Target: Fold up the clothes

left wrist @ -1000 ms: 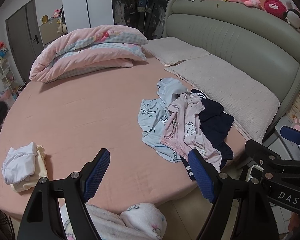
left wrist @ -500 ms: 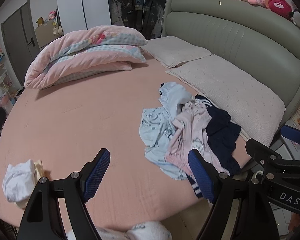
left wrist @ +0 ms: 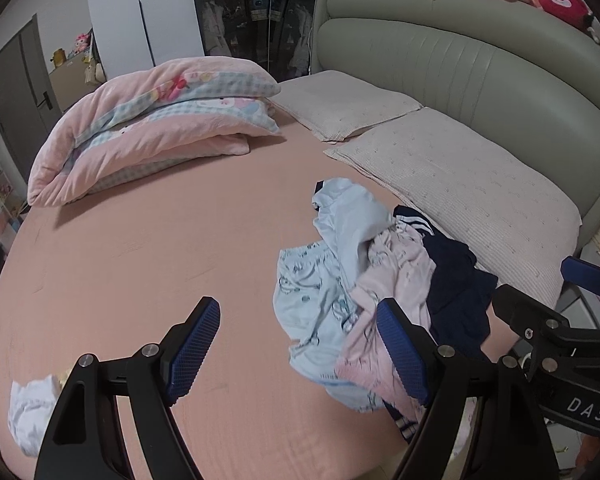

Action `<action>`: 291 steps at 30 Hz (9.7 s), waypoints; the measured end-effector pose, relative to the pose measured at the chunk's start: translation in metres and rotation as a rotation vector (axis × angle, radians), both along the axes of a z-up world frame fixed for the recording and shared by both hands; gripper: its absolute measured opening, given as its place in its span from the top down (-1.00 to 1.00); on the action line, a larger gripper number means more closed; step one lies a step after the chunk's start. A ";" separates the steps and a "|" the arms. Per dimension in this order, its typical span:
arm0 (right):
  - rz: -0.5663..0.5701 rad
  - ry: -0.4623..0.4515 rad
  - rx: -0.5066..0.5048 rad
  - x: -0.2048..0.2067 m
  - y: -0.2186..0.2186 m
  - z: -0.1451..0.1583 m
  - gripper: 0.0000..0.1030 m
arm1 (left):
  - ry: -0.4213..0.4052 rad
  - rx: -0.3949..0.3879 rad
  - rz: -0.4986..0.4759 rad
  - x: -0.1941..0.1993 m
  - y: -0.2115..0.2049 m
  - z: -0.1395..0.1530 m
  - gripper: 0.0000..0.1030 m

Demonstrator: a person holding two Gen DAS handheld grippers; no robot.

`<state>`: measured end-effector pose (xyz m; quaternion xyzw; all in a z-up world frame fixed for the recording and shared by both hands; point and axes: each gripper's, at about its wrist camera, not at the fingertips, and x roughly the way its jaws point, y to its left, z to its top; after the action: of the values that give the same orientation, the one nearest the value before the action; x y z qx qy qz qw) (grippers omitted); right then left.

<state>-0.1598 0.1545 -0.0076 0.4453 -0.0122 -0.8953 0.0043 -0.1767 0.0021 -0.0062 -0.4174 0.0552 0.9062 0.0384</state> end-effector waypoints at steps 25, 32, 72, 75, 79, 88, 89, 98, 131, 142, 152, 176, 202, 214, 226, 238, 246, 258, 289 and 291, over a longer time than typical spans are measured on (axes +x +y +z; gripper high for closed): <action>0.002 -0.050 0.014 -0.071 0.003 -0.014 -0.79 | -0.020 0.163 -0.014 -0.094 0.007 -0.022 -0.56; -0.026 -0.093 0.047 -0.085 0.011 -0.029 -0.79 | 0.005 0.264 -0.012 -0.117 0.003 -0.044 -0.56; -0.093 -0.304 -0.353 -0.196 0.007 -0.134 -0.48 | -0.156 0.287 -0.020 -0.163 0.006 -0.167 -0.56; -0.116 -0.315 -0.390 -0.204 0.004 -0.143 -0.48 | -0.169 0.300 -0.013 -0.163 0.002 -0.172 -0.56; -0.116 -0.302 -0.433 -0.211 -0.001 -0.146 -0.48 | -0.172 0.311 -0.018 -0.163 0.000 -0.175 -0.56; -0.130 -0.345 -0.580 -0.221 -0.008 -0.171 -0.12 | -0.160 0.301 -0.036 -0.162 0.003 -0.174 -0.56; -0.132 -0.345 -0.598 -0.223 -0.007 -0.174 -0.09 | -0.161 0.306 -0.035 -0.162 0.002 -0.174 -0.56; -0.194 -0.372 -0.592 -0.239 0.000 -0.199 0.52 | -0.176 0.379 -0.082 -0.162 0.002 -0.177 -0.55; -0.054 -0.259 -0.459 -0.226 -0.003 -0.182 0.73 | -0.224 0.468 -0.073 -0.156 0.026 -0.211 0.51; -0.028 -0.195 -0.422 -0.216 -0.009 -0.173 0.76 | -0.138 0.488 -0.068 -0.143 0.029 -0.196 0.83; 0.041 -0.104 -0.429 -0.201 -0.018 -0.129 0.76 | -0.037 0.469 -0.087 -0.129 0.020 -0.147 0.85; 0.197 0.014 -0.500 -0.162 -0.085 -0.001 0.78 | 0.137 0.411 -0.070 -0.100 -0.041 -0.030 0.85; 0.307 0.136 -0.454 -0.092 -0.129 0.109 0.84 | 0.242 0.352 0.004 -0.041 -0.125 0.049 0.85; 0.256 -0.002 -0.391 -0.082 -0.129 0.044 0.80 | 0.197 0.323 0.032 -0.009 -0.155 0.035 0.85; 0.233 -0.162 -0.404 -0.069 -0.143 -0.026 -0.10 | 0.128 0.287 0.066 0.017 -0.180 0.007 0.85; 0.170 -0.333 -0.425 -0.057 -0.154 -0.100 -0.12 | 0.078 0.235 0.083 0.034 -0.198 -0.012 0.85; 0.155 -0.384 -0.400 -0.051 -0.160 -0.123 -0.13 | 0.002 0.214 0.117 0.039 -0.217 -0.045 0.84; 0.182 -0.459 -0.346 -0.043 -0.180 -0.149 -0.13 | -0.124 0.148 0.157 0.041 -0.244 -0.097 0.80; 0.174 -0.621 -0.500 -0.067 -0.178 -0.234 -0.13 | -0.239 0.123 0.341 0.079 -0.281 -0.123 -0.54; 0.177 -0.625 -0.523 -0.067 -0.180 -0.236 -0.13 | -0.231 0.130 0.348 0.080 -0.284 -0.121 -0.54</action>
<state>-0.2268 -0.0250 -0.2440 0.6788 -0.2017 -0.6800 0.1902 -0.0962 -0.2816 -0.1276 -0.5184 -0.0810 0.8470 -0.0859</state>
